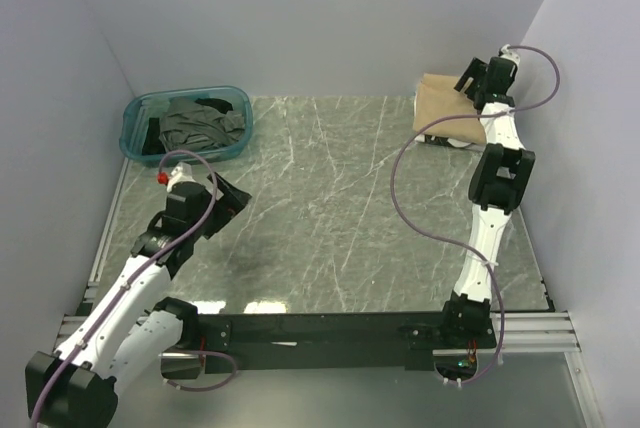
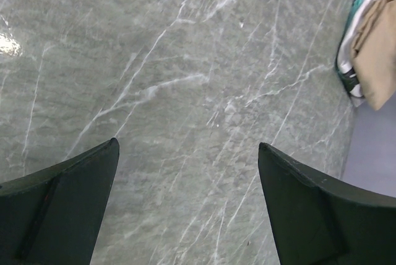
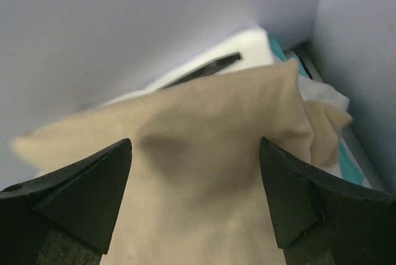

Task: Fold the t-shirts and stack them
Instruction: Reset both grippers

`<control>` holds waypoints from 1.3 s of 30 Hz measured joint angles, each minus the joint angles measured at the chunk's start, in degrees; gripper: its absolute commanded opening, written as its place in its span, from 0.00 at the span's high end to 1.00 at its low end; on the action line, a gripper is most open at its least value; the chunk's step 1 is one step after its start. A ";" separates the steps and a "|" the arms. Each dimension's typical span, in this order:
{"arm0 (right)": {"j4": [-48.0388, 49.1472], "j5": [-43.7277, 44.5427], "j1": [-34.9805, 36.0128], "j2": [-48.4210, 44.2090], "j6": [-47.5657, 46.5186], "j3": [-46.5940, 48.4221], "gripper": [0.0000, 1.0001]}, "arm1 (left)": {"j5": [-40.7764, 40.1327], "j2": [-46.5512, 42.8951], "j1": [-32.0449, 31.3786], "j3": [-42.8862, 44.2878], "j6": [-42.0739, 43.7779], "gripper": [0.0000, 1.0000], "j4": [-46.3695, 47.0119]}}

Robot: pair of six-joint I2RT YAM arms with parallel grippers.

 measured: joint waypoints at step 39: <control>12.31 4.31 18.84 -94.66 9.11 -89.24 0.06 | 3.13 -9.03 -0.11 2.64 2.56 0.01 -3.37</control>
